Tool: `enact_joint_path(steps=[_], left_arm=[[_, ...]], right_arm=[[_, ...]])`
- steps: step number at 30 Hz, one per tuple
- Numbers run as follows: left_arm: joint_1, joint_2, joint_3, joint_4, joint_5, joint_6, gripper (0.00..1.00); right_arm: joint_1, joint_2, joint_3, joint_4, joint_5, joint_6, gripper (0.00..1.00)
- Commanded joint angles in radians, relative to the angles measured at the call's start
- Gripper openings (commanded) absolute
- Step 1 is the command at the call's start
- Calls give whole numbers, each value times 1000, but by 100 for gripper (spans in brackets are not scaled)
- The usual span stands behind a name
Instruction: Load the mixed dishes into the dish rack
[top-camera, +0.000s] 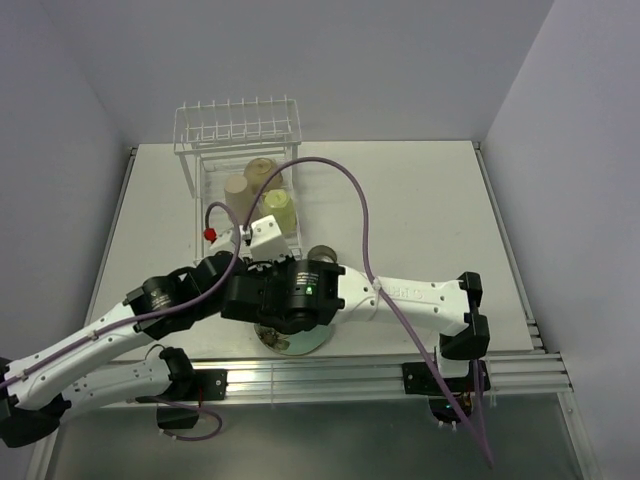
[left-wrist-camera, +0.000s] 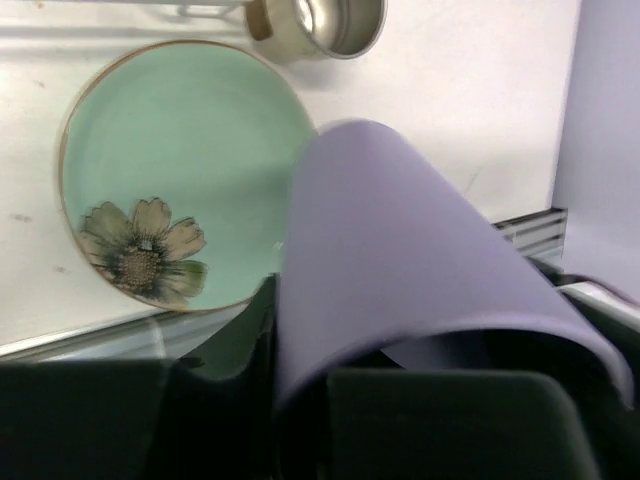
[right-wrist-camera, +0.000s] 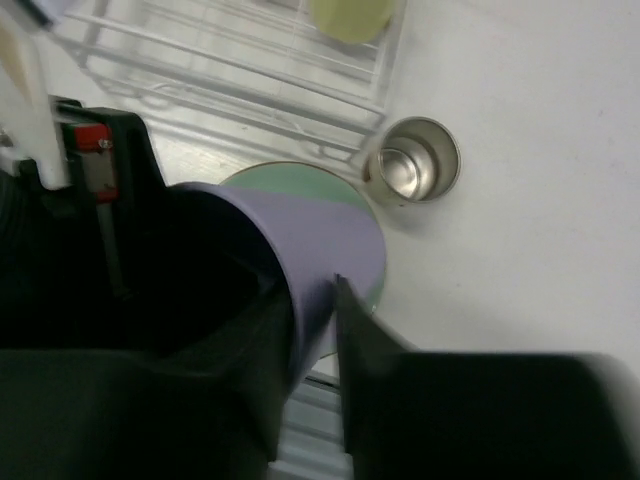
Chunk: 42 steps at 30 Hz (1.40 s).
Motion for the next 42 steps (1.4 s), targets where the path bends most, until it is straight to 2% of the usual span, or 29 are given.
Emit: enact_joint_path(steps=[1, 3, 4, 6, 8, 9, 11, 12, 13, 15, 20, 25, 27, 30, 42], left_arm=[[1, -93, -11, 61, -46, -22, 0], [1, -138, -25, 76, -49, -22, 0], [0, -194, -28, 79, -58, -22, 0], [0, -277, -36, 101, -55, 2, 0], [0, -325, -38, 110, -41, 27, 0], [0, -366, -38, 119, -34, 31, 0], [0, -406, -44, 133, 5, 33, 0], [0, -426, -50, 147, 23, 34, 0], [0, -457, -56, 173, 38, 30, 0], [0, -494, -70, 190, 71, 4, 0], [0, -563, -116, 324, 108, -25, 0], [0, -630, -168, 478, 154, -15, 0], [0, -646, -180, 529, 160, -18, 0], [0, -640, -203, 576, 180, -12, 0], [0, -655, -381, 840, 275, -74, 0]], right_arm=[[64, -37, 39, -114, -32, 119, 36], [72, -93, -28, -113, -54, 168, 64], [72, -122, -62, -108, -51, 189, 86], [72, -239, -178, -52, -58, 217, 99], [69, -335, -298, 10, -78, 202, 100], [64, -439, -341, 94, -93, 188, 100], [53, -550, -477, 210, -182, 109, 100], [35, -663, -528, 342, -216, 76, 100], [24, -716, -617, 398, -285, 17, 100], [-28, -855, -694, 554, -356, -33, 100], [-155, -1038, -837, 764, -608, -94, 100], [-229, -1040, -855, 909, -744, -82, 100], [-247, -1006, -860, 995, -861, -82, 100], [-266, -950, -854, 1065, -931, -79, 100], [-390, -828, -837, 1248, -1221, -62, 99]])
